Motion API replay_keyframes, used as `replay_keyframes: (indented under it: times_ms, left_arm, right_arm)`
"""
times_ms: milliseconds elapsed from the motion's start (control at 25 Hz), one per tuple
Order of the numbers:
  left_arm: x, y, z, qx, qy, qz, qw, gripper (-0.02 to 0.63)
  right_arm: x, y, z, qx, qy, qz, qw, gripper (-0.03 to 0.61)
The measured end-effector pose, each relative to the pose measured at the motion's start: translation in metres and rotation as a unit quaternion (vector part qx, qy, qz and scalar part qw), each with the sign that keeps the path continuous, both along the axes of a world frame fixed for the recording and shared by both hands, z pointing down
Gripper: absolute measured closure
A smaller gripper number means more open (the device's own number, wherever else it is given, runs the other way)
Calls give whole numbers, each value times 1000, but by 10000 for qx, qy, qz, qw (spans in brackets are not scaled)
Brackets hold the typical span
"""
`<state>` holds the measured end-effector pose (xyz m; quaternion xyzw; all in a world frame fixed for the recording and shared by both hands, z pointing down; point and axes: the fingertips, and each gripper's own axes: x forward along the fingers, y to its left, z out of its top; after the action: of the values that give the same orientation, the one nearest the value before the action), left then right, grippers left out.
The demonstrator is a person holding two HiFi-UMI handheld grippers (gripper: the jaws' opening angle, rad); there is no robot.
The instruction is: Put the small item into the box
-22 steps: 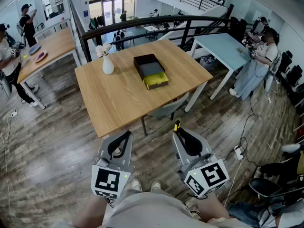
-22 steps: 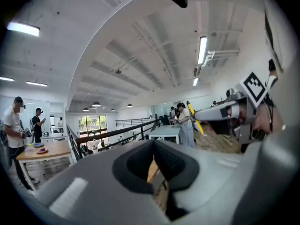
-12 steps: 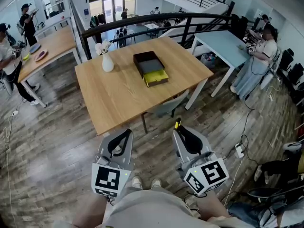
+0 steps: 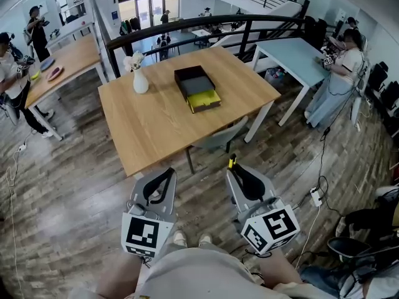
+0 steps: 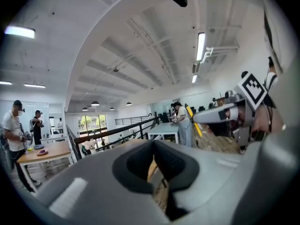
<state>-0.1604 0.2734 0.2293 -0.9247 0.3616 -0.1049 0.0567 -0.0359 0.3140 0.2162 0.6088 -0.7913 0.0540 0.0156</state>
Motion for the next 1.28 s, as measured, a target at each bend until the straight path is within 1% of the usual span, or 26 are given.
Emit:
replay_keyframes:
  times_ms: [120,520,680,1080,1280]
  left_arm:
    - [7,2,5,-70,-52,-46,10000,611]
    - [36,6,15,-74,-167,-278,9994,612]
    - [45,8,15,-78,-64,-408,9991,611]
    - [77,10,9,56,9,-415,9991,611]
    - [86,8,10,95,-132,-435,9989,611]
  right_arm:
    - [7,1,4,-20,-55,-24,10000,515]
    - [42,4,14,-51,-124,-144,9998,515]
    - [55,3,15,-30,-334,-245,9991,515]
    - [89,5,11,-14,-454,-254,9986,515]
    - [101,8,11,43,-471,-266,9985,515]
